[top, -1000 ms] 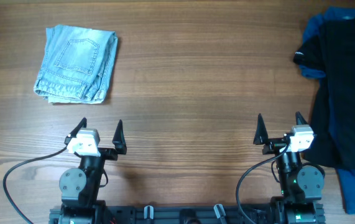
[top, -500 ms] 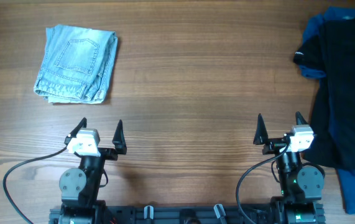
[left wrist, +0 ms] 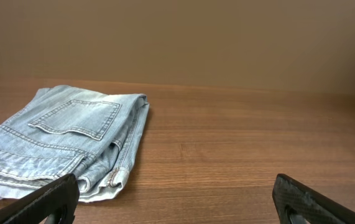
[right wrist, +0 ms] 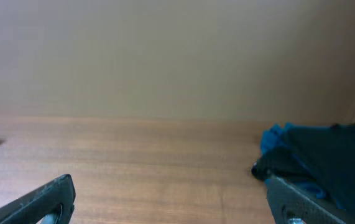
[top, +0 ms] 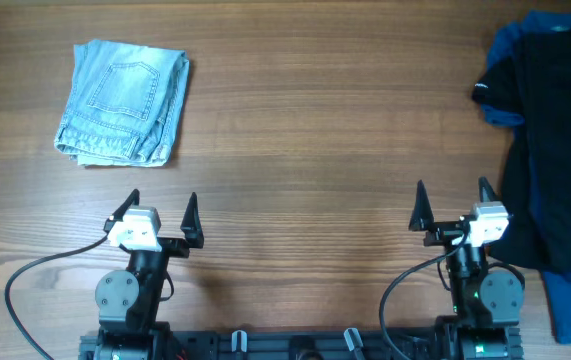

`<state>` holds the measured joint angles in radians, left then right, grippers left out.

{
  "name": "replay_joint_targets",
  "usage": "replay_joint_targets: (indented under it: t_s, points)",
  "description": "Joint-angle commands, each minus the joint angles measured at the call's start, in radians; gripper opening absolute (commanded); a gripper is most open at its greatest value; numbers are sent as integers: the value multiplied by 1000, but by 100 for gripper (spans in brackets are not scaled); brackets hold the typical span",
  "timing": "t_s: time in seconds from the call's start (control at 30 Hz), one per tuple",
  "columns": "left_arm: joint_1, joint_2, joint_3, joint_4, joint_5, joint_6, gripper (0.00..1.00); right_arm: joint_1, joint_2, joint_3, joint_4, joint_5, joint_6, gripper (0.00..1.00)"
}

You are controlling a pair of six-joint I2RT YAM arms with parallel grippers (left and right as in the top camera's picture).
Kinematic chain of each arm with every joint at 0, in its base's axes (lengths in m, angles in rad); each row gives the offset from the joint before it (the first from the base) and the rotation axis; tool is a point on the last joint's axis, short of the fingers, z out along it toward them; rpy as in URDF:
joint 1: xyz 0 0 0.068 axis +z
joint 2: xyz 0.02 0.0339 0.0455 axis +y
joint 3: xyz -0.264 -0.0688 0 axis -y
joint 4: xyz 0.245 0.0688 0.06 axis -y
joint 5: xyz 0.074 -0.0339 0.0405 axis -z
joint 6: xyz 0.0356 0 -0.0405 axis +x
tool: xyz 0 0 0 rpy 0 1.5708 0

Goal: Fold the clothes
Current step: 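Reach the right gripper toward the dark clothes pile at right, then grasp the black trousers waistband from the pile with the right gripper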

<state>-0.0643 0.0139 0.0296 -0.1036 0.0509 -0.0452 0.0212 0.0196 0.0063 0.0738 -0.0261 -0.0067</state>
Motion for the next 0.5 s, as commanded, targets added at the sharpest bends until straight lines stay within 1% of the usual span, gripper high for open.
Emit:
replay_joint_targets:
  t_s: [0.0,0.07,0.1,0.17,0.23,0.33,0.43,0.47]
  points:
    - [6,0,-11,6,5,15,100,5,3,6,120,-19,-20,100]
    - [6,0,-11,6,5,15,100,5,3,21,196,-31,1,100]
    - [6,0,-11,6,5,15,100,5,3,44,186,-36,19,100]
    - [6,0,-11,6,5,15,100,5,10,124,82,-61,64,100]
    - [6,0,-11,6,5,15,100,5,45,202,29,-60,63,100]
    - [6,0,-11,6,5,15,100,4,177,389,-52,-61,62,100]
    - [6,0,-11,6,5,15,100,4,383,619,-183,-61,62,100]
    - [6,0,-11,6,5,15,100,4,482,722,-246,-61,63,100]
